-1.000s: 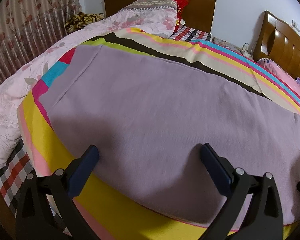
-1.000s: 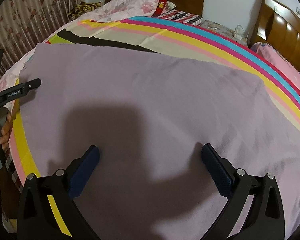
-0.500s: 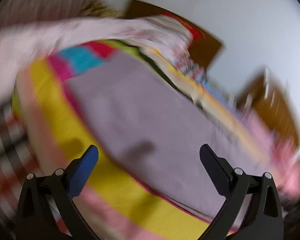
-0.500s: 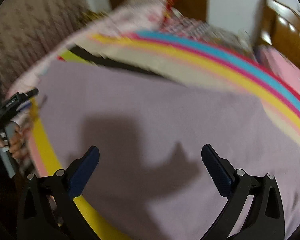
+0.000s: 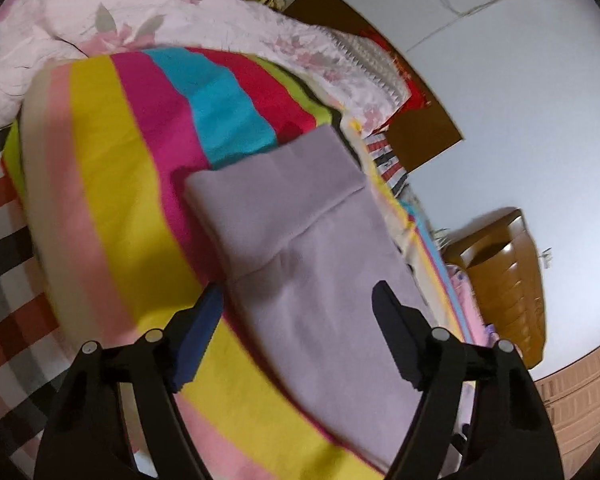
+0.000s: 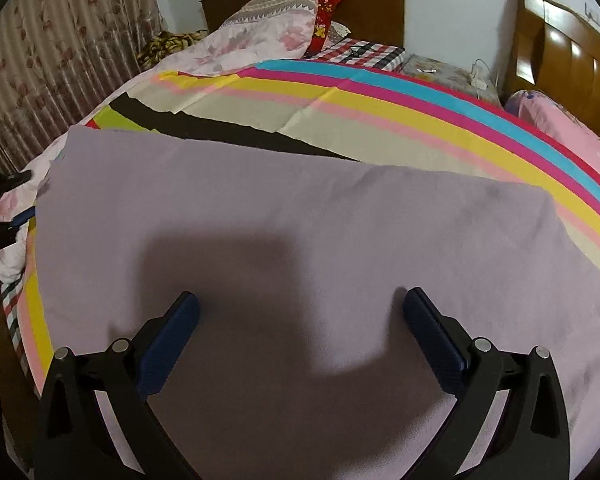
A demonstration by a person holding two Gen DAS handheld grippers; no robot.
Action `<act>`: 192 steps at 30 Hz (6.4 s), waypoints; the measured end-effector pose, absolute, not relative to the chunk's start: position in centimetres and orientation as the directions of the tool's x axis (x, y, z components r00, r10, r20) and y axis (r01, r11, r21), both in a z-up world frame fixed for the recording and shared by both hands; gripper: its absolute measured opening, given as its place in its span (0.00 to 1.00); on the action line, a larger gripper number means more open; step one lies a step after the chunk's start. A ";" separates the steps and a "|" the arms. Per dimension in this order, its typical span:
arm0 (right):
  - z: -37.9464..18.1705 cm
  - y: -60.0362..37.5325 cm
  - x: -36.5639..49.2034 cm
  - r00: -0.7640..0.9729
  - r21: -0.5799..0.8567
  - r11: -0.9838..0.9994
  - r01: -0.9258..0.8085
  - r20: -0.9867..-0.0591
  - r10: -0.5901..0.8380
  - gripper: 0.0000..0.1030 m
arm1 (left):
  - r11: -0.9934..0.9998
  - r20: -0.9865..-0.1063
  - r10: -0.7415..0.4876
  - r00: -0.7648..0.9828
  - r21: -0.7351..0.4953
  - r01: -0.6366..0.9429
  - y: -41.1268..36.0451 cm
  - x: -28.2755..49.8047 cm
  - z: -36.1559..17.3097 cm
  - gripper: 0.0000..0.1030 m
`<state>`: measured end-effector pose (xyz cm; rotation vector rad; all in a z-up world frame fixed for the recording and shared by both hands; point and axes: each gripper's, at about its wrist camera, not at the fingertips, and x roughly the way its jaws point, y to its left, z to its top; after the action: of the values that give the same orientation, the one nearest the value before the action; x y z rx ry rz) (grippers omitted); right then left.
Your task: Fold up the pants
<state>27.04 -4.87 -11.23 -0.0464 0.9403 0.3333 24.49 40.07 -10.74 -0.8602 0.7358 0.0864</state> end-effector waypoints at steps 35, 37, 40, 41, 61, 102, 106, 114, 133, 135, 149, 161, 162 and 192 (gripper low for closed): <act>-3.3 -28.3 12.7 0.874 0.570 0.817 0.081 -0.435 0.216 0.96 | 0.766 -0.669 -0.350 0.655 0.198 0.612 -7.2 17.6 -7.9 0.75; -4.6 -27.3 12.9 0.836 0.563 0.824 0.068 -0.483 0.261 0.96 | 0.782 -0.587 -0.394 0.708 0.191 0.593 -4.9 15.8 -6.2 0.91; -6.6 -24.9 13.6 0.770 0.565 0.825 0.016 -0.533 0.350 0.96 | 0.849 -0.489 -0.380 0.785 0.152 0.506 0.1 14.2 -3.7 0.99; -7.1 -24.1 13.7 0.752 0.565 0.825 -0.006 -0.542 0.377 0.96 | 0.876 -0.491 -0.348 0.799 0.134 0.464 2.0 14.3 -3.5 0.99; -11.0 -13.1 16.2 0.503 0.623 0.773 -0.119 -0.633 0.588 0.57 | 0.982 -0.607 -0.009 0.794 0.146 0.123 11.7 17.5 -9.0 0.98; -10.6 -14.1 16.4 0.462 0.499 0.866 -0.039 -0.759 0.458 0.67 | 0.986 -0.673 0.033 0.739 0.143 0.086 12.4 22.1 -9.3 0.98; -10.5 -12.6 17.5 0.445 0.492 0.866 -0.092 -0.757 0.478 0.66 | 0.990 -0.706 0.020 0.708 0.114 0.086 12.6 22.7 -9.6 0.98; -11.4 -14.5 19.3 0.463 0.603 0.797 -0.034 -0.697 0.547 0.47 | 0.995 -0.733 -0.091 0.675 -0.045 0.086 14.5 23.1 -10.3 0.99; -0.3 -10.3 22.2 0.578 0.548 0.785 -0.287 -0.555 0.599 0.12 | 0.978 -0.632 -0.050 0.774 0.128 0.167 10.6 17.1 -8.5 0.98; 2.5 -8.3 23.0 0.593 0.510 0.790 -0.341 -0.535 0.601 0.12 | 0.987 -0.635 -0.050 0.771 0.087 0.136 10.8 18.0 -8.5 0.98; 10.5 -5.4 23.2 0.660 0.414 0.772 -0.483 -0.407 0.631 0.12 | 0.999 -0.667 0.025 0.744 -0.015 -0.047 17.2 20.9 -8.3 0.99; -10.9 -14.5 16.1 0.583 0.475 0.876 -0.087 -0.689 0.432 0.12 | 1.000 -0.695 -0.030 0.718 -0.024 0.019 18.2 21.4 -10.8 0.99; -10.6 -14.4 16.3 0.588 0.474 0.876 -0.092 -0.684 0.431 0.12 | 1.000 -0.695 -0.029 0.719 -0.023 0.018 18.3 21.5 -10.8 0.99; -10.5 -16.8 15.2 0.597 0.567 0.819 -0.090 -0.627 0.500 0.12 | 1.000 -0.680 -0.006 0.733 -0.022 -0.012 17.8 20.8 -10.8 0.99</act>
<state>15.23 -16.75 -10.48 0.5196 0.8711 0.3608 20.79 17.77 -10.81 -0.0250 0.7480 0.0029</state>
